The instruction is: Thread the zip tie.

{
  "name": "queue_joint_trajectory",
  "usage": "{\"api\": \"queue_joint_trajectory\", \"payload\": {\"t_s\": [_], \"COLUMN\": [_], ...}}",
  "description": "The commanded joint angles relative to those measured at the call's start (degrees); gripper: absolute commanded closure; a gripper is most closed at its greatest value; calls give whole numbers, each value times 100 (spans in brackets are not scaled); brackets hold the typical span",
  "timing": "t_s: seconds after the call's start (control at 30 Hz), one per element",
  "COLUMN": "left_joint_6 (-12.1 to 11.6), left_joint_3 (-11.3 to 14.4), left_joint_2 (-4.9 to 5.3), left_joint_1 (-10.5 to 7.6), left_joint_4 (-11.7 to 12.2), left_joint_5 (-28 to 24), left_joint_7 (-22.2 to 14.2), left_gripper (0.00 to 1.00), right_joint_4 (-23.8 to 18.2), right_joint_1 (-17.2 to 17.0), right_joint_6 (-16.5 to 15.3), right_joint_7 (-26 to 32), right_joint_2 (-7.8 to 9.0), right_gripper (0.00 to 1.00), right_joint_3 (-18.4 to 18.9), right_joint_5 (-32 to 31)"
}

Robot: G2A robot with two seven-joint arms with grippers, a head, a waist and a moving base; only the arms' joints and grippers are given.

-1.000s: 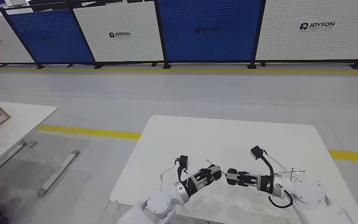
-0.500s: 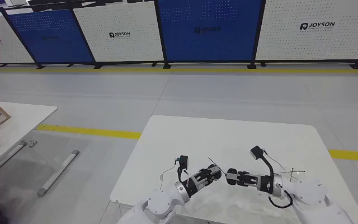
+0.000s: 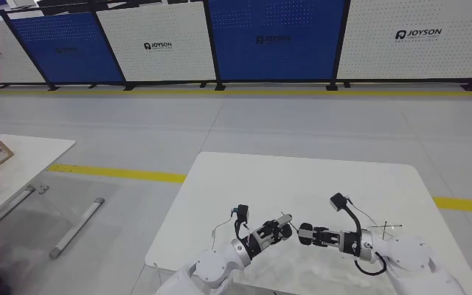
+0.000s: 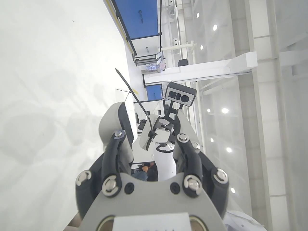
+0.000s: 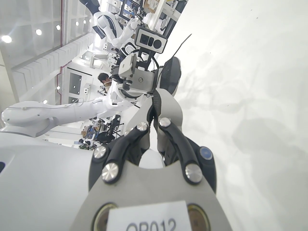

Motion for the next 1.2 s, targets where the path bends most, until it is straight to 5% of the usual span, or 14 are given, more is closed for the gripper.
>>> {"api": "queue_joint_trajectory", "payload": {"t_s": [0.0,0.3,0.43,0.57,0.9,1.03,1.17], "left_joint_6": [2,84,107,141,164,151,137], "left_joint_3": [0,-7,-7,-13,-32,-35,-41], "left_joint_2": [-2,-8,-10,-10,-23,-25,-25], "left_joint_1": [4,-18,-27,-26,-71,-71,-66], "left_joint_4": [3,36,42,36,81,86,83], "left_joint_5": [-9,-59,-70,-93,-215,-207,-180], "left_joint_7": [-2,-46,-69,-101,-126,-122,-117], "left_gripper": [98,95,69,59,78,99,100], "right_joint_4": [-3,-24,-24,-38,-61,-66,-68], "right_joint_1": [-2,-2,-2,-1,4,1,0], "right_joint_6": [0,0,0,0,0,0,0], "right_joint_7": [-2,20,23,32,59,56,55], "right_joint_2": [0,-2,-4,-7,-12,-13,-14], "right_gripper": [100,100,100,100,100,100,100], "right_joint_3": [2,-7,-7,-13,-25,-21,-20], "right_joint_5": [2,-6,3,8,-6,-10,-14]}}
